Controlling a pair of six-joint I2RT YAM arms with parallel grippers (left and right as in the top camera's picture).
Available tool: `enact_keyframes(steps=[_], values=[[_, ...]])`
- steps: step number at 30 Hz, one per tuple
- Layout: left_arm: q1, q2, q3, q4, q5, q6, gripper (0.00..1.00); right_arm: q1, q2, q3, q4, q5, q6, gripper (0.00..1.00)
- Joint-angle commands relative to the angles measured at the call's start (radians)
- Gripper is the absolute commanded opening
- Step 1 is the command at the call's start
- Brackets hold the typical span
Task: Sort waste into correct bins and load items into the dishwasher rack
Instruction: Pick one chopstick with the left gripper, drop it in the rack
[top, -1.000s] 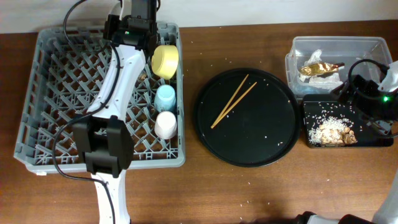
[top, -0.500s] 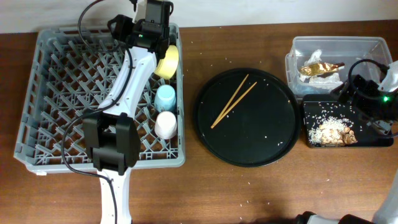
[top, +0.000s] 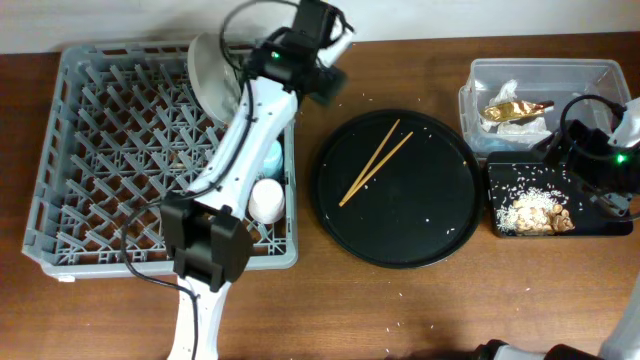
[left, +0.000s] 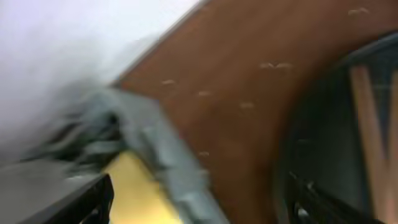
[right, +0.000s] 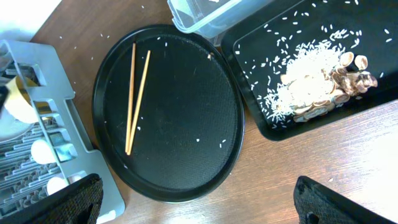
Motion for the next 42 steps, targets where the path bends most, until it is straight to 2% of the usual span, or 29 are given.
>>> enact_keyframes(steps=[1, 5, 11, 12, 17, 19, 23, 25, 26, 28, 31, 33, 34, 36, 37, 40, 42], values=[[-0.085, 0.061, 0.009, -0.109, 0.231, -0.095, 0.86, 0.0, -0.01, 0.002, 0.001, 0.012, -0.01, 0.99], [-0.174, 0.222, 0.009, -0.122, 0.247, -0.151, 0.79, 0.0, -0.01, 0.001, 0.0, 0.012, -0.01, 0.98], [-0.179, 0.286, 0.008, -0.072, 0.259, -0.233, 0.69, 0.0, -0.01, 0.001, 0.001, 0.012, -0.01, 0.98], [-0.18, 0.306, 0.008, -0.055, 0.259, -0.233, 0.64, 0.0, -0.01, 0.002, 0.001, 0.012, -0.01, 0.98], [-0.176, 0.334, 0.008, 0.013, 0.26, -0.232, 0.61, 0.0, -0.01, 0.001, 0.001, 0.012, -0.01, 0.98], [-0.178, 0.365, 0.008, 0.022, 0.26, -0.233, 0.52, 0.0, -0.01, 0.001, 0.001, 0.012, -0.01, 0.98], [-0.185, 0.372, 0.008, 0.018, 0.26, -0.282, 0.41, 0.0, -0.01, 0.001, 0.001, 0.012, -0.01, 0.98], [-0.194, 0.372, 0.008, 0.005, 0.26, -0.283, 0.11, 0.0, -0.01, 0.001, 0.001, 0.012, -0.01, 0.98], [-0.194, 0.372, 0.009, -0.003, 0.26, -0.282, 0.0, 0.0, -0.01, 0.002, 0.001, 0.012, -0.01, 0.98], [-0.193, 0.372, 0.076, -0.058, 0.26, -0.282, 0.0, 0.0, -0.01, 0.001, 0.001, 0.012, -0.01, 0.98], [-0.186, 0.372, 0.405, -0.276, 0.23, -0.274, 0.0, 0.0, -0.01, 0.001, 0.001, 0.012, -0.01, 0.98], [-0.163, 0.372, 0.706, -0.48, 0.138, -0.274, 0.0, 0.0, -0.01, 0.001, 0.001, 0.012, -0.01, 0.98], [-0.138, 0.342, 0.797, -0.568, 0.084, -0.274, 0.0, 0.0, -0.01, 0.001, 0.001, 0.012, -0.01, 0.98], [-0.084, 0.271, 0.797, -0.692, -0.071, -0.307, 0.0, 0.0, -0.01, 0.001, 0.001, 0.012, -0.01, 0.98], [-0.026, 0.22, 0.784, -0.731, -0.076, -0.325, 0.0, 0.0, -0.01, 0.001, 0.001, 0.012, -0.01, 0.99], [0.122, 0.125, 0.761, -0.731, 0.068, -0.351, 0.0, 0.0, -0.01, 0.001, 0.001, 0.012, -0.01, 0.98], [0.197, 0.051, 0.574, -0.731, 0.064, -0.384, 0.0, 0.0, -0.01, 0.001, 0.001, 0.012, -0.01, 0.98]])
